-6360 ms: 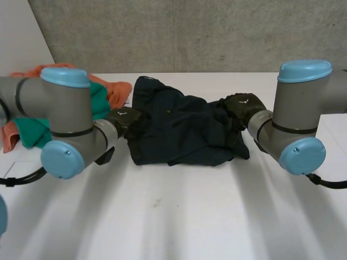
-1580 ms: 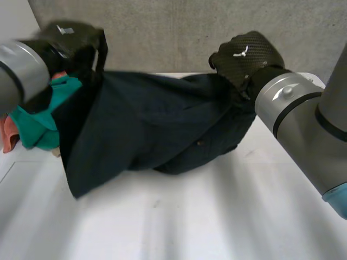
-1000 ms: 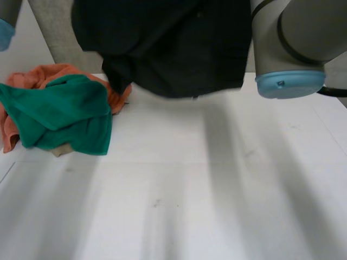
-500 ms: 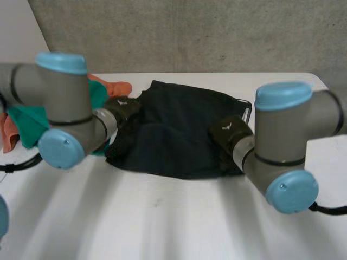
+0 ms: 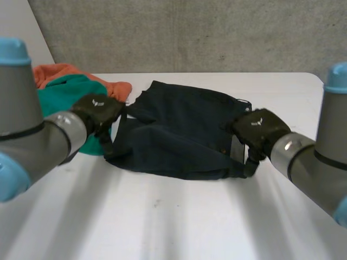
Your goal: Fold the laundry.
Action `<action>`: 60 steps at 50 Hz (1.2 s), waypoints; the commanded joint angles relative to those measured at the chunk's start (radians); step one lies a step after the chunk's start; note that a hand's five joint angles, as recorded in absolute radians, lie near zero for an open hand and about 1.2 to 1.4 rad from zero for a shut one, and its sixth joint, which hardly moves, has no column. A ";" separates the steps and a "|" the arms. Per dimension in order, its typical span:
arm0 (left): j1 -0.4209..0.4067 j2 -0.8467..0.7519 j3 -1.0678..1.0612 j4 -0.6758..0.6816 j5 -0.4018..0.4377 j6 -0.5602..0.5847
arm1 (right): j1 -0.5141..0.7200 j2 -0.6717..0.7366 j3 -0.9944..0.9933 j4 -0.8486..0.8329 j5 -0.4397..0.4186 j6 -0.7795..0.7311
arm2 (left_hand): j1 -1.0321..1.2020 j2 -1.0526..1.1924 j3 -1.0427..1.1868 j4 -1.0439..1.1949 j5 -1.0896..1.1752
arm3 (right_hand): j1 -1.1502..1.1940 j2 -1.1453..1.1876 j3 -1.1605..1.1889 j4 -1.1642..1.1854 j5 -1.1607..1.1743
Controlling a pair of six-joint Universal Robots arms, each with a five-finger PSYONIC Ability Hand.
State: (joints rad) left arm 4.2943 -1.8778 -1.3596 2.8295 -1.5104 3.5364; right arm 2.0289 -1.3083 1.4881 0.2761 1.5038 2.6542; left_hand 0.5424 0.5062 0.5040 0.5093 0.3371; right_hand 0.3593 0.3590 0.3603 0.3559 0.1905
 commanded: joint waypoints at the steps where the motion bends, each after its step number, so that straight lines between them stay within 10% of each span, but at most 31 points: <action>1: 0.056 0.043 -0.237 0.099 0.105 0.058 | -0.033 -0.066 0.178 -0.043 -0.071 -0.079 | 0.191 0.227 0.229 0.224 0.221 | 0.223 0.224 0.222 0.227 0.218; 12: 0.082 -0.113 -0.244 0.274 0.171 0.067 | -0.003 -0.011 0.339 -0.372 -0.143 -0.108 | -0.153 -0.116 -0.114 -0.120 -0.122 | 0.156 0.156 0.155 0.159 0.150; 27: 0.007 -0.343 -0.009 0.280 0.052 0.116 | -0.003 0.162 0.279 -0.610 -0.132 -0.117 | -0.129 -0.093 -0.091 -0.096 -0.099 | 0.179 0.180 0.178 0.183 0.174; 36: -0.030 -0.440 0.105 0.278 -0.031 0.193 | 0.016 0.247 0.212 -0.692 -0.096 -0.106 | 0.044 0.080 0.082 0.077 0.074 | 0.314 0.314 0.313 0.318 0.308; 45: -0.045 -0.466 0.149 0.284 -0.065 0.242 | 0.017 0.287 0.147 -0.686 -0.034 -0.085 | 0.389 0.425 0.427 0.422 0.420 | 1.036 1.037 1.035 1.040 1.031; 52: -0.045 -0.440 0.142 0.303 -0.057 0.231 | 0.020 0.264 0.146 -0.683 -0.020 -0.051 | 0.839 0.875 0.878 0.872 0.870 | 1.037 1.037 1.036 1.040 1.031; 60: -0.039 -0.356 0.108 0.269 -0.048 0.222 | 0.028 0.212 0.130 -0.554 -0.028 -0.075 | 0.854 0.890 0.892 0.887 0.885 | 1.037 1.037 1.036 1.040 1.031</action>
State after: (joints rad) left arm 4.2497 -2.3011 -1.2211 3.1275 -1.5641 3.7627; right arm 2.0536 -1.0576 1.6304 -0.3802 1.4824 2.6017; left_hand 1.1447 1.1911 1.1826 1.1933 0.9892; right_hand 1.0919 1.1605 1.1838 1.1923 0.9785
